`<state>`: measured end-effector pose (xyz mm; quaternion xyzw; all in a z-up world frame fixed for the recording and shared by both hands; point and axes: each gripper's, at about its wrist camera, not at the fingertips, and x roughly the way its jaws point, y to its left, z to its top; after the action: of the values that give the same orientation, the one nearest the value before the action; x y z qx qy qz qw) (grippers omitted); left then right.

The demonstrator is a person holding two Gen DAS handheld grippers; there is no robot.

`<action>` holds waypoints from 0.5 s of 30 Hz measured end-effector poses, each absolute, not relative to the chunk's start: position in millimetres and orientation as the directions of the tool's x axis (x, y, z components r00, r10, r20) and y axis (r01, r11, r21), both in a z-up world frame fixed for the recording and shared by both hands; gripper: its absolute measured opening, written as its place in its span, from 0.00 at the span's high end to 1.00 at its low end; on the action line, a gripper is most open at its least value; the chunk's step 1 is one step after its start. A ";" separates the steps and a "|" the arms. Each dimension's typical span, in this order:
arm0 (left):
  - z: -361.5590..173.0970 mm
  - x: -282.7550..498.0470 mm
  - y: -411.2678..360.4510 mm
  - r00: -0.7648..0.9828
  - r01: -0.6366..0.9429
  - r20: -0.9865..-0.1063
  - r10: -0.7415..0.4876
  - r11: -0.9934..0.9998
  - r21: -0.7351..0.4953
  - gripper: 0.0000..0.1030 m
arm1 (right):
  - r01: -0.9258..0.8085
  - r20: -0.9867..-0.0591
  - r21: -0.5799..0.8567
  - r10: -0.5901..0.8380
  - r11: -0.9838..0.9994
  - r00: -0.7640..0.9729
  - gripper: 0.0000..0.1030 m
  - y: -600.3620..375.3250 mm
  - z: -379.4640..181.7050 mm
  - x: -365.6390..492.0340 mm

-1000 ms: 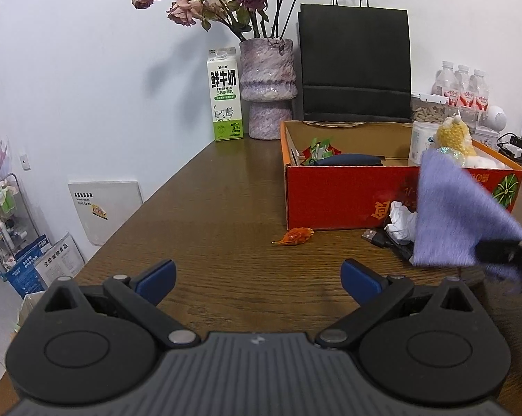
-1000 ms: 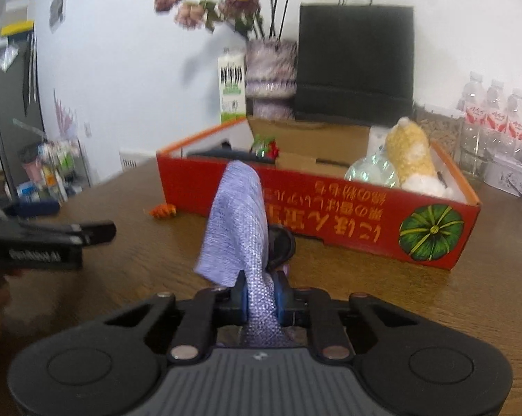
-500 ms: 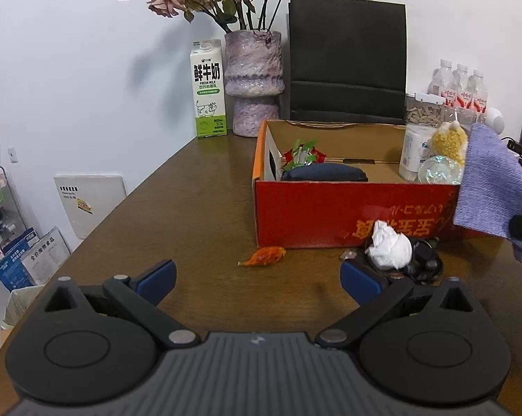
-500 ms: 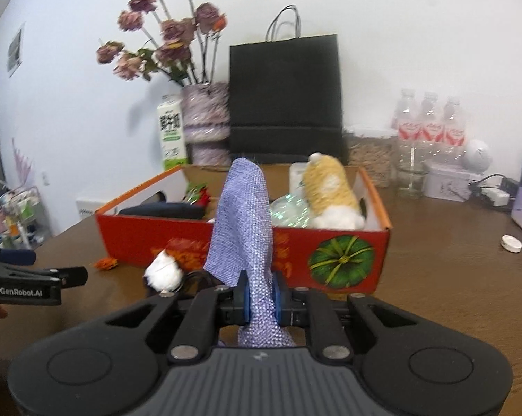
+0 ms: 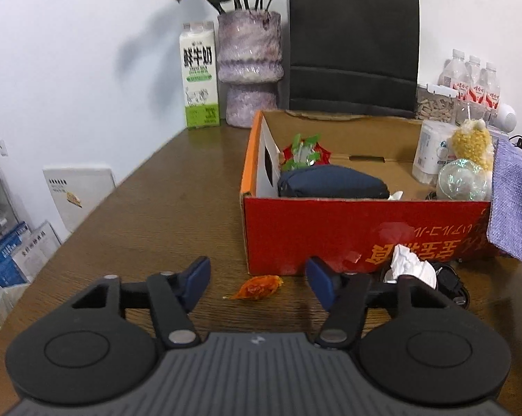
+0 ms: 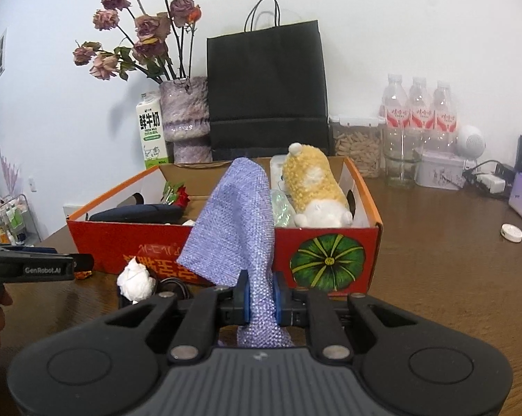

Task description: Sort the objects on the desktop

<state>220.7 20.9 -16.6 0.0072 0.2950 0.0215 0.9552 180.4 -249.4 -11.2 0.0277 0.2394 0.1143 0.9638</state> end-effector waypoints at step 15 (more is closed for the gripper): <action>-26.5 220.2 21.9 0.802 -0.007 -0.597 0.017 1.000 0.018 0.60 | -0.222 -0.473 0.077 0.231 0.972 0.850 0.88 -242.6 -17.2 176.5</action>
<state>220.2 21.9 -26.5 0.0075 0.3147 0.0064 0.9491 176.5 -242.6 -17.2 0.0095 0.2469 0.1179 0.9618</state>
